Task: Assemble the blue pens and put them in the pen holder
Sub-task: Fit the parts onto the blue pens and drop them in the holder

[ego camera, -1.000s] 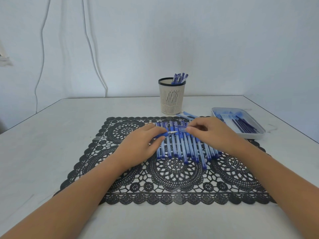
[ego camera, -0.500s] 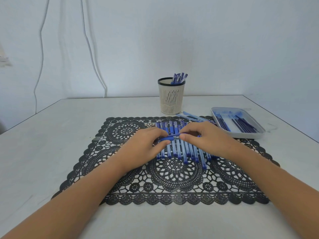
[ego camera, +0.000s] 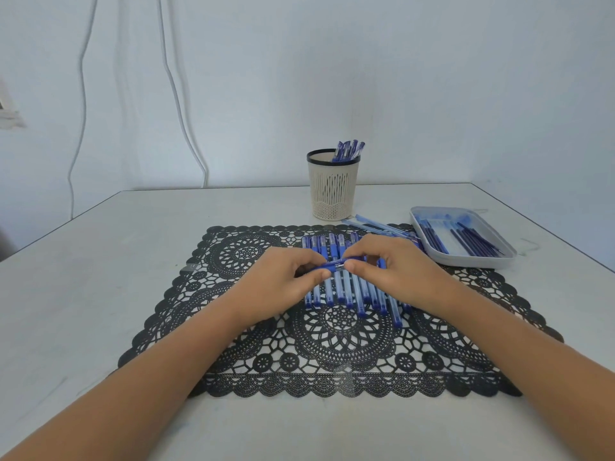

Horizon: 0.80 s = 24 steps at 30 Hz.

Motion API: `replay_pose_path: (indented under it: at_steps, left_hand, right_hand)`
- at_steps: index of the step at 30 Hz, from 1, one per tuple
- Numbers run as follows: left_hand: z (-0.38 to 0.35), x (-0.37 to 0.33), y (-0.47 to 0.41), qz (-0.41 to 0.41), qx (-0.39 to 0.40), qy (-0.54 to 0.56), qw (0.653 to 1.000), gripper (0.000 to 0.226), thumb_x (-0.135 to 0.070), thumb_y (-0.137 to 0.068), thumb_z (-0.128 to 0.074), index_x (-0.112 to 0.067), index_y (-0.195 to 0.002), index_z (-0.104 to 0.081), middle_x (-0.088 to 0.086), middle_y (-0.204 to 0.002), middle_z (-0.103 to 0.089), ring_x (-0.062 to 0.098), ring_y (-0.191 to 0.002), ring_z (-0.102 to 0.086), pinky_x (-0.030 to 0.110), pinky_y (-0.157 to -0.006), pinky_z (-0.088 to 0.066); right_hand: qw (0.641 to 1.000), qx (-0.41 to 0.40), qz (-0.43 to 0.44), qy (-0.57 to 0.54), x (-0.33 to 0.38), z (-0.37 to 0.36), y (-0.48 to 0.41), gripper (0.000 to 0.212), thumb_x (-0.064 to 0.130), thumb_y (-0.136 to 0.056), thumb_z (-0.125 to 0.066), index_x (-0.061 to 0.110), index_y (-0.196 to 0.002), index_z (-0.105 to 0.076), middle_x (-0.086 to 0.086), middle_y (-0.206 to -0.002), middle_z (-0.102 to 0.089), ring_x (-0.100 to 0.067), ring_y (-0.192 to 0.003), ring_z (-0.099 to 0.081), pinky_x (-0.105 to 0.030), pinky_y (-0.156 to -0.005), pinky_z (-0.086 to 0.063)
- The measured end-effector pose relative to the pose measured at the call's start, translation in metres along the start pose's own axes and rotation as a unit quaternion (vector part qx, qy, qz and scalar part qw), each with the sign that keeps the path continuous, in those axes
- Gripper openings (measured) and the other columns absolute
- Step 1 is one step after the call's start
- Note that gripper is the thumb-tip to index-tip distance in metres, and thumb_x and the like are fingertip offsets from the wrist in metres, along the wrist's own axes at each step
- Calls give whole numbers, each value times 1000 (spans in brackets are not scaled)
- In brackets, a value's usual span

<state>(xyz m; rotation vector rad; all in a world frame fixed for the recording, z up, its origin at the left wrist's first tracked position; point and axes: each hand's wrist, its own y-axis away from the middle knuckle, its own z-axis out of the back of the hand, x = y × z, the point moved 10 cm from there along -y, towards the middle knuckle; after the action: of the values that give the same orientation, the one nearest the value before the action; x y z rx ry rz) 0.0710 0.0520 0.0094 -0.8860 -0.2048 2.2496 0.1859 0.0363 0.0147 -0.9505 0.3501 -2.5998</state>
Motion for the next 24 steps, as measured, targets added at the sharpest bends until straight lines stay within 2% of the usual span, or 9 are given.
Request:
replay_pose_path:
  at_steps: [3, 5, 9, 12, 14, 16, 19, 22, 24]
  left_hand:
    - [1, 1, -2, -5, -9, -21, 1000, 13, -25, -89, -59, -19, -96, -68, -3, -78, -66, 15, -71, -59, 27, -66, -47]
    - [6, 3, -2, -3, -22, -44, 999, 17, -24, -90, -56, -17, -103, -66, -4, -83, -65, 13, -75, -59, 25, -68, -46]
    - [27, 10, -6, 19, -80, -78, 994, 25, -22, -92, -52, -14, -113, -63, -10, -85, -60, -3, -75, -53, 6, -64, -38]
    - [50, 10, -13, 53, -135, -55, 988, 21, -22, -92, -52, -17, -109, -63, -10, -81, -61, 4, -66, -57, 12, -54, -41]
    - [68, 5, -26, 63, -176, -38, 982, 18, -23, -91, -54, -19, -107, -62, -9, -85, -62, 8, -71, -59, 14, -59, -44]
    - [88, 1, -48, 72, -219, -31, 973, 17, -24, -89, -56, -19, -105, -63, -8, -88, -61, 6, -77, -56, 10, -64, -39]
    - [115, 4, -87, 102, -275, 13, 956, 16, -23, -87, -58, -18, -100, -65, -4, -81, -58, 11, -72, -50, 18, -62, -37]
    - [132, 6, -123, 111, -302, 93, 942, 10, -21, -85, -58, -20, -94, -62, -9, -73, -58, 7, -60, -50, 14, -54, -40]
    - [139, 8, -143, 117, -322, 135, 930, 12, -18, -85, -58, -17, -97, -62, -10, -75, -58, 4, -58, -51, 13, -51, -39]
  right_hand:
    - [1000, 11, -13, -4, -7, -4, -2, 13, 31, -92, -52, 30, -100, -62, 14, -93, -61, -3, -86, -55, -14, -72, -40]
    - [1000, 0, -29, -7, -16, -2, -2, 24, 34, -94, -48, 30, -114, -59, 13, -100, -60, -1, -93, -53, -12, -76, -38]
    - [993, -15, -37, 111, -34, 3, -3, 38, 33, -97, -42, 21, -132, -49, 6, -129, -51, -7, -122, -41, -18, -97, -26]
    - [986, 20, -46, 156, -43, -6, -4, 43, 35, -98, -39, 20, -138, -42, 2, -144, -40, -10, -133, -31, -23, -108, -20]
    - [985, 42, -62, 158, -48, -11, -5, 46, 37, -98, -37, 20, -141, -37, 3, -148, -34, -10, -136, -27, -28, -112, -17]
    - [982, 51, -71, 169, -52, -13, -5, 48, 38, -98, -36, 20, -142, -35, 4, -150, -31, -10, -138, -24, -33, -115, -17]
    - [981, 52, -77, 169, -55, -13, -5, 48, 39, -98, -35, 21, -143, -34, 5, -150, -30, -10, -138, -23, -39, -116, -16]
    - [982, 55, -74, 166, -55, -14, -5, 48, 39, -98, -35, 22, -143, -33, 6, -150, -29, -9, -138, -22, -42, -116, -16]
    - [982, 55, -70, 166, -55, -14, -5, 48, 39, -98, -35, 23, -143, -33, 7, -150, -29, -8, -138, -22, -41, -116, -16]
